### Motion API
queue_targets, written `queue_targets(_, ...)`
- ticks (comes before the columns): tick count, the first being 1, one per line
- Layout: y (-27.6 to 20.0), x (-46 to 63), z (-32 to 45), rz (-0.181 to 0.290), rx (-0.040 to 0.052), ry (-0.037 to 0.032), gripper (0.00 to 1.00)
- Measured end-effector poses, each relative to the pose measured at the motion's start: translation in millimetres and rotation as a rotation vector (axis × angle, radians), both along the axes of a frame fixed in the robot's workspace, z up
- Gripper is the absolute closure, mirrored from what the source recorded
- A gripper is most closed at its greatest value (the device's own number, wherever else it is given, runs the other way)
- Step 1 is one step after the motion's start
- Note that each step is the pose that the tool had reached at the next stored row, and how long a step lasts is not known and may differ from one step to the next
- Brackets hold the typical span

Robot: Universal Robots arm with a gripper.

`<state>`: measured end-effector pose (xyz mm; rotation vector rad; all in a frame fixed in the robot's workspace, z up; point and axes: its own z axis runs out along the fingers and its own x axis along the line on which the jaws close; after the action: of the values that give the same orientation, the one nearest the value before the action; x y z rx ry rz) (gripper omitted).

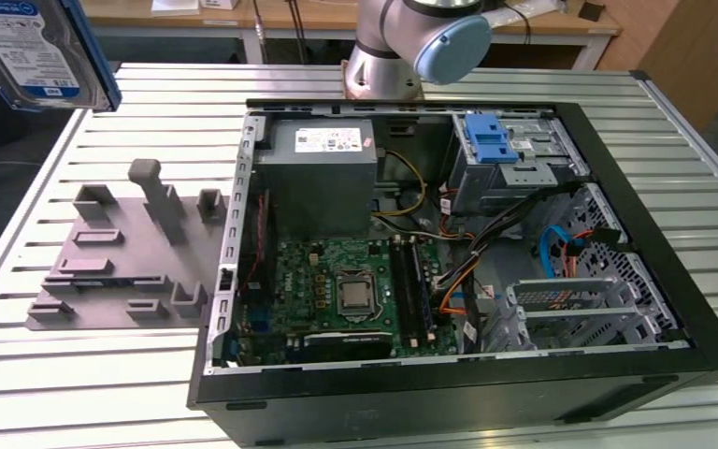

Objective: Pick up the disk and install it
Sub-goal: 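Pick up the disk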

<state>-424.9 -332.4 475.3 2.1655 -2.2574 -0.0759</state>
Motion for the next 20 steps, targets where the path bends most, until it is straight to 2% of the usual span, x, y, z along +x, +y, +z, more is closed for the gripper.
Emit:
queue_targets(3,-1.2,0.0,0.2,0.0,-0.0001,0.0003,0.63)
queue_targets(8,-6.8,0.9,0.0,0.0,0.0001,0.0,0.63)
queue_targets(20,-7.2,12.4,0.0,0.0,0.0002,0.0,0.63)
